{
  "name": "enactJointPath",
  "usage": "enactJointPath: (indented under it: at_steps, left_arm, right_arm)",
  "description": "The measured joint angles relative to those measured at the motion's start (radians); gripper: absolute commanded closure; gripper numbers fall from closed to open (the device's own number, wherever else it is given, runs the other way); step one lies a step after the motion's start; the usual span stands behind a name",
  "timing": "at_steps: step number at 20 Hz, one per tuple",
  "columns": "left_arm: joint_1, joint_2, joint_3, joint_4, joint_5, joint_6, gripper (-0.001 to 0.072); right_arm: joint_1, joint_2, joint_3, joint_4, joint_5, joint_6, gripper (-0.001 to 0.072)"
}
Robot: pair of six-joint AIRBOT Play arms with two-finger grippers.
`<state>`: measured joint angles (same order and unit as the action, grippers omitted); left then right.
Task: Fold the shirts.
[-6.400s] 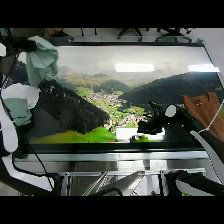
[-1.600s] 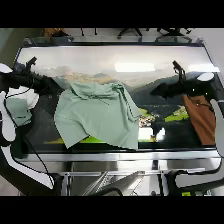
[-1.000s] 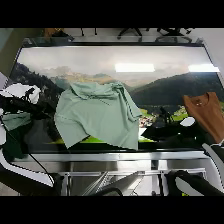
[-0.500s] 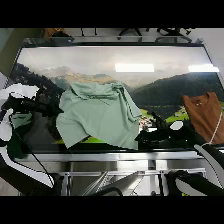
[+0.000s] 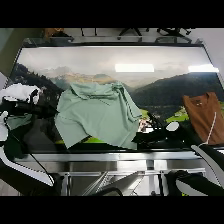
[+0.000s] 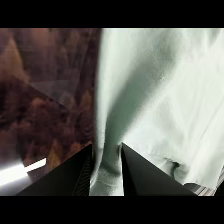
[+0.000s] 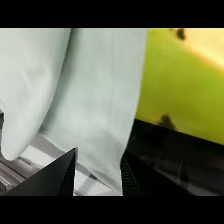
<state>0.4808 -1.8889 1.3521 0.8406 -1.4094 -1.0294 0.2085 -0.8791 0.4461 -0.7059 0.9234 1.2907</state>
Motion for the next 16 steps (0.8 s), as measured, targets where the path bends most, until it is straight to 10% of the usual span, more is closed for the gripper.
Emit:
enactJointPath:
  at_steps: [3,5,7,16]
  left_arm:
    - [0.009,0.000,0.000,-0.002,-0.003,0.002,0.0475]
    - [0.023,0.000,0.000,-0.001,-0.003,0.002,0.0476]
    - [0.038,0.000,0.000,-0.002,-0.003,0.002,0.0476]
    - [0.011,-0.004,0.001,-0.013,0.038,0.007,0.0478]
  right_arm:
    - [0.037,-0.042,-0.001,0.093,-0.010,0.001,0.0357]
    - [0.050,-0.065,-0.001,0.114,-0.026,0.000,0.0624]
    - [0.058,-0.078,-0.002,0.113,-0.039,-0.005,0.0692]
    - [0.063,-0.026,-0.001,0.071,-0.076,0.000,0.0693]
